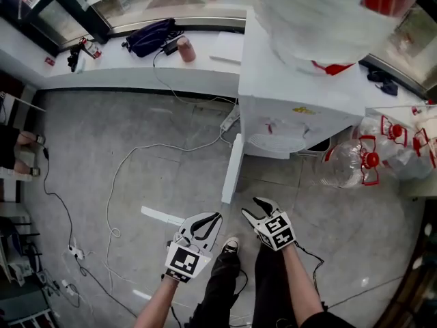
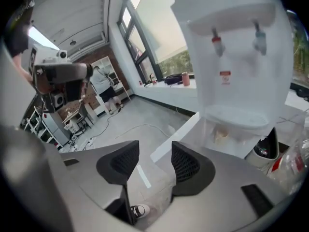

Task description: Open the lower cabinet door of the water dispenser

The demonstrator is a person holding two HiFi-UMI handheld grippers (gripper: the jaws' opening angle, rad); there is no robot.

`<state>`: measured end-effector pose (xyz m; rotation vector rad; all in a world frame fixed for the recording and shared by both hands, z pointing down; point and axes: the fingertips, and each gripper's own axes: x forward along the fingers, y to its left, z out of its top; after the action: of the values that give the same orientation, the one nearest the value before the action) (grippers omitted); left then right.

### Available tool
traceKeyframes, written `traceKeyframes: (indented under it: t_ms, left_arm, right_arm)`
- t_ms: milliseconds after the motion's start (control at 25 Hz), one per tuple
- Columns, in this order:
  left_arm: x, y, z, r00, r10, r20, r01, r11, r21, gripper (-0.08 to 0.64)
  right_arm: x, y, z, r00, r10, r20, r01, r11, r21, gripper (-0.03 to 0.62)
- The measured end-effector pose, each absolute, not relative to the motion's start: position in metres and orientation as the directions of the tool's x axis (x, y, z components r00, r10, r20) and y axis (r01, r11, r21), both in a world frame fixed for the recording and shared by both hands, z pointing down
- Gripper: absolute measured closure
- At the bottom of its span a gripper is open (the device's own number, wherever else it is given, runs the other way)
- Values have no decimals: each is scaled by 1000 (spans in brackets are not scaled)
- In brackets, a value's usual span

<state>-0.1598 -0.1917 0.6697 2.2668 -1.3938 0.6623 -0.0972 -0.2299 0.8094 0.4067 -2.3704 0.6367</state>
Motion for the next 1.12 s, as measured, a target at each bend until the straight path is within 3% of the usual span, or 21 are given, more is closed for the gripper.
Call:
traceKeyframes:
  t_ms: [640,1120]
  left_arm:
    - [-132,-142,498,442,-740,507,-886,-449,117,540]
    - [-150,-82,401,490,-786,377,-864,-496,91,540]
  right_arm:
    - [-60,-218,514,-819,-307,485,-470,844,-260,431]
    - [-72,-141,411,-824,-408,393,-515,830,-217,448]
